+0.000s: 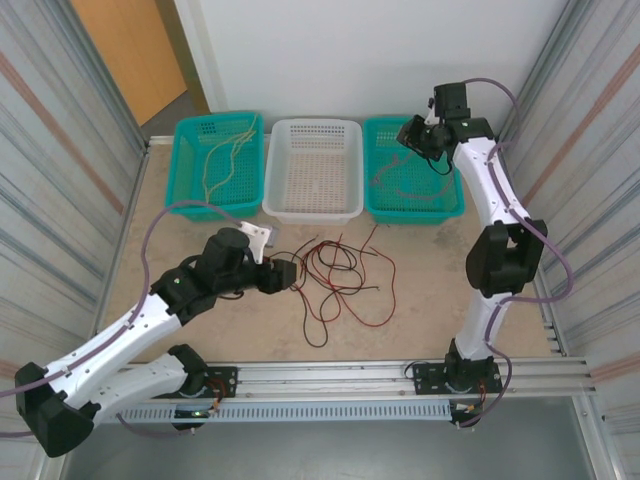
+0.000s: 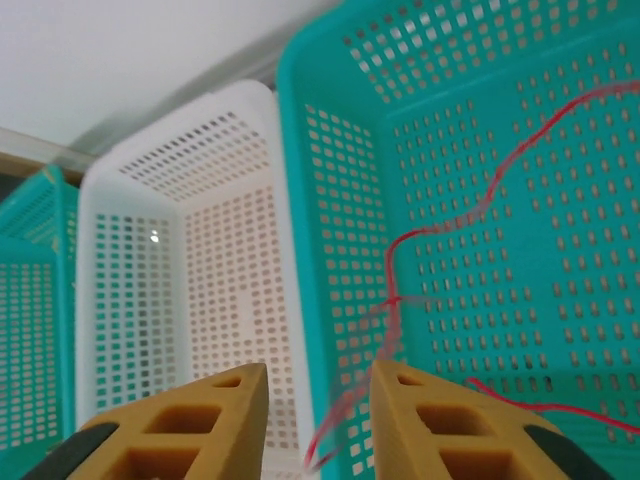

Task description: Untangle the cables

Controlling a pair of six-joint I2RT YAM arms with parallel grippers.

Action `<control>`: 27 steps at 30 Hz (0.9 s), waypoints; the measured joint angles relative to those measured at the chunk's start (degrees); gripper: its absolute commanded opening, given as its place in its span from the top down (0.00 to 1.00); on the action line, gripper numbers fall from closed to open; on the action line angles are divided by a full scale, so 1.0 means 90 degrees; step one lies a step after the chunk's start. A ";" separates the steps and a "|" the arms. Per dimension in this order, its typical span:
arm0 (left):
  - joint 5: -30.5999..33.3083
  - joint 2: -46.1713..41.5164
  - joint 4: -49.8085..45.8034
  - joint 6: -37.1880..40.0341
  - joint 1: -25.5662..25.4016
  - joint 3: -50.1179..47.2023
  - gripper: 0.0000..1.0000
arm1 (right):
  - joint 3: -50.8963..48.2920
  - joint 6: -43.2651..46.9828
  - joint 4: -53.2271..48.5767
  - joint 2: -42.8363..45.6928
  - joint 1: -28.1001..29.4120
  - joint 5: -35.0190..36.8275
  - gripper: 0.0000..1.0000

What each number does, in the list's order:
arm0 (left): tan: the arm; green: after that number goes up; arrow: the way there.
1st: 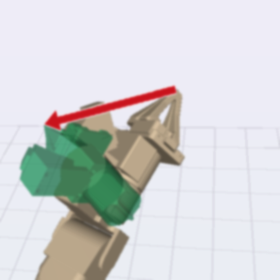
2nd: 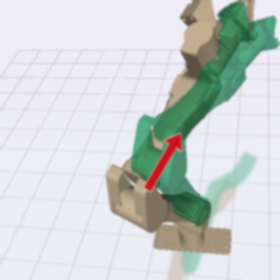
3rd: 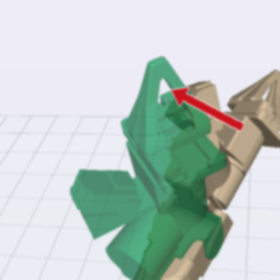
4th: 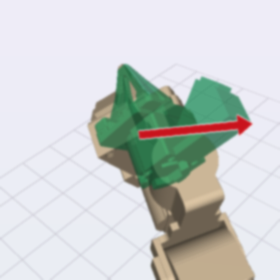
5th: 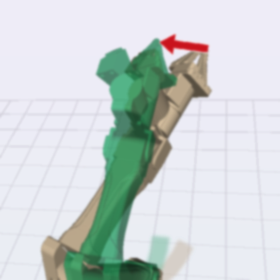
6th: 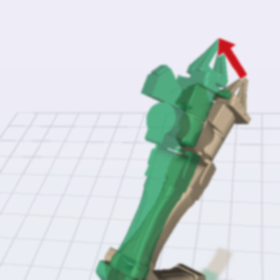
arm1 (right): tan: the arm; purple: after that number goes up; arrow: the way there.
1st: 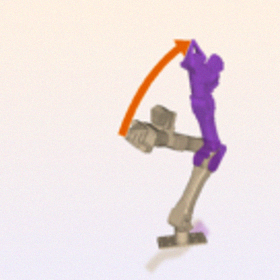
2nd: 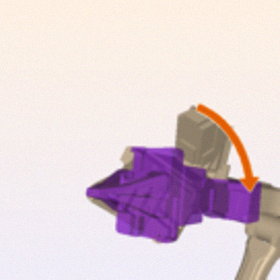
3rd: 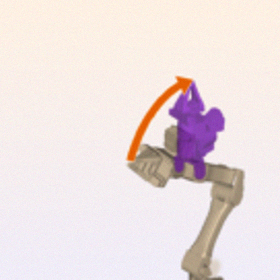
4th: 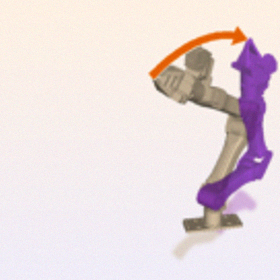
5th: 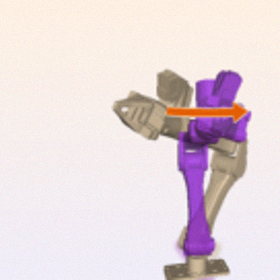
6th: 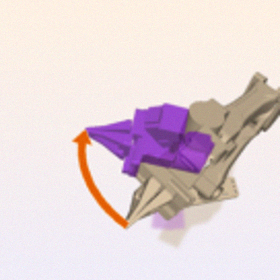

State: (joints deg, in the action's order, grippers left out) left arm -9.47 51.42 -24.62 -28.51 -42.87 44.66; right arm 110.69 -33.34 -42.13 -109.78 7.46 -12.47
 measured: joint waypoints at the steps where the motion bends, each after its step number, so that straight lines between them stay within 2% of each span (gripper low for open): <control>1: 0.0049 0.0000 -0.0036 0.0000 0.0005 0.0015 0.43 | -0.0005 0.0027 -0.0124 -0.0002 0.0039 0.0019 0.46; 6: 0.0056 0.0202 -0.0114 -0.0063 0.0291 0.0015 0.45 | -0.0719 0.0182 -0.0182 0.0614 0.0629 0.0364 0.40; 12: -0.0182 0.0520 -0.0097 -0.0355 0.0884 -0.0063 0.46 | -0.3011 0.0296 0.0202 0.2426 0.2327 0.0750 0.35; 14: -0.0318 0.0488 -0.0049 -0.0454 0.1049 -0.0148 0.46 | -0.3592 0.0316 0.0272 0.2693 0.2907 0.0826 0.35; 19: -0.0631 0.0376 0.0083 -0.0699 0.1375 -0.0359 0.47 | -0.4194 0.0391 0.0345 0.1984 0.3854 0.1134 0.33; 27: -0.0733 -0.0112 0.0044 -0.0840 0.1445 -0.0495 0.47 | -0.4277 0.0500 0.0316 0.0566 0.4090 0.1547 0.39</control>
State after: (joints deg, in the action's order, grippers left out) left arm -16.08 50.41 -24.23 -36.07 -29.87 40.21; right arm 72.20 -28.84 -39.29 -104.68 44.27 1.45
